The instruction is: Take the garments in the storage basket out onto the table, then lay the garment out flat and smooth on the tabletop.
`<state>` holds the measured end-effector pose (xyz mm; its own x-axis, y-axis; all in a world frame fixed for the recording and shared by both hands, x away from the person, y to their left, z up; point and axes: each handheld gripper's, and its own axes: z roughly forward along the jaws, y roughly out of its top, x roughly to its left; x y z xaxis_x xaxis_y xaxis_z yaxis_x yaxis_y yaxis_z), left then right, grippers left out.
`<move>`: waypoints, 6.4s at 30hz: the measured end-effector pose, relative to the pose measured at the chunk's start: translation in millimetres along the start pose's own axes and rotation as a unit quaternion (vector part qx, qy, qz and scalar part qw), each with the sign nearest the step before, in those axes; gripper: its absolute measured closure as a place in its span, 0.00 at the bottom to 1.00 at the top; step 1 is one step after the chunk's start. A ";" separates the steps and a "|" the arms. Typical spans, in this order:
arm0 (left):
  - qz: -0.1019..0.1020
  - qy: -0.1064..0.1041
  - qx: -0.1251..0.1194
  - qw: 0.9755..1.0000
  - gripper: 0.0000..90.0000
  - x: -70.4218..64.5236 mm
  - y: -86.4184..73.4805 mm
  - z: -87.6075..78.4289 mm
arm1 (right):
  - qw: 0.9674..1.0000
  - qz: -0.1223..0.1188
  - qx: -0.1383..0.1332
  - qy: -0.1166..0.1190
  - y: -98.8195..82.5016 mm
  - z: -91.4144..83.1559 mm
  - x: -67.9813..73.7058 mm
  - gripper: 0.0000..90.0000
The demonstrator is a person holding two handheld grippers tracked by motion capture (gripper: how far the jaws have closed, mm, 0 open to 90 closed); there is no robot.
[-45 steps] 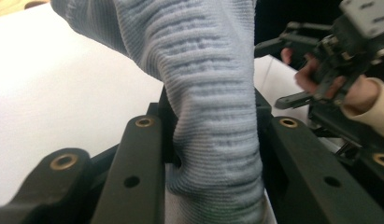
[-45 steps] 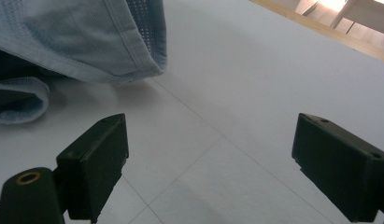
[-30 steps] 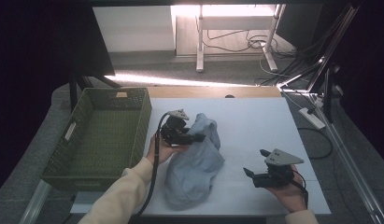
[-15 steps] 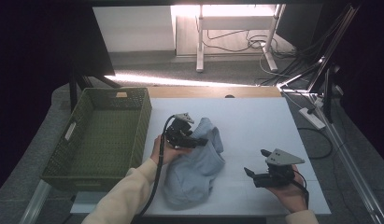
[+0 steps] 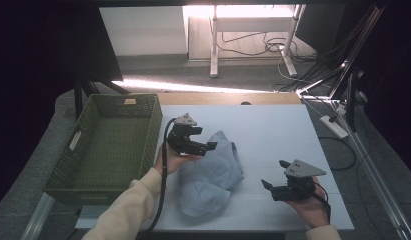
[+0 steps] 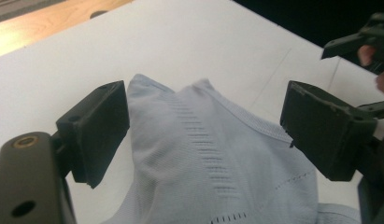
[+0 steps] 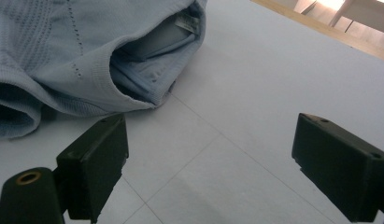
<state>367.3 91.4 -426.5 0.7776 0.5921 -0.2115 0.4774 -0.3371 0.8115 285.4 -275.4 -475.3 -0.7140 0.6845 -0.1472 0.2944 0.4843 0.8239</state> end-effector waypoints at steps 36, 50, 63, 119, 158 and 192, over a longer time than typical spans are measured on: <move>-0.031 0.046 -0.050 0.997 0.24 -8.4 -46.1 -91.6 | 1.000 0.015 -0.003 0.013 -0.1 1.3 -0.5 0.13; -0.043 0.046 -0.073 0.995 0.24 -4.3 -68.9 -115.7 | 1.000 0.015 0.002 0.014 -1.1 1.5 0.3 0.13; -0.033 0.046 -0.072 0.996 0.24 -8.7 -72.6 -122.5 | 1.000 0.013 0.000 0.016 -0.7 0.3 0.4 0.13; -0.029 0.016 -0.071 0.997 0.22 -24.2 -72.5 -119.2 | 0.996 -0.018 0.014 0.083 17.2 32.0 30.1 0.15; -0.008 -0.019 -0.041 0.999 0.23 -49.1 -72.7 -89.9 | 0.985 -0.043 0.080 0.146 25.8 86.4 45.5 0.89; 0.062 -0.079 0.055 0.993 0.26 -84.8 -92.5 -25.1 | 0.984 -0.027 0.086 0.155 25.3 85.7 41.9 0.91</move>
<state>247.0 90.8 -470.0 0.8836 0.4220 -0.2029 0.4087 -0.4836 0.7740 317.4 -187.8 -507.6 -0.8832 0.4690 0.0074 0.3342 0.6183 0.7114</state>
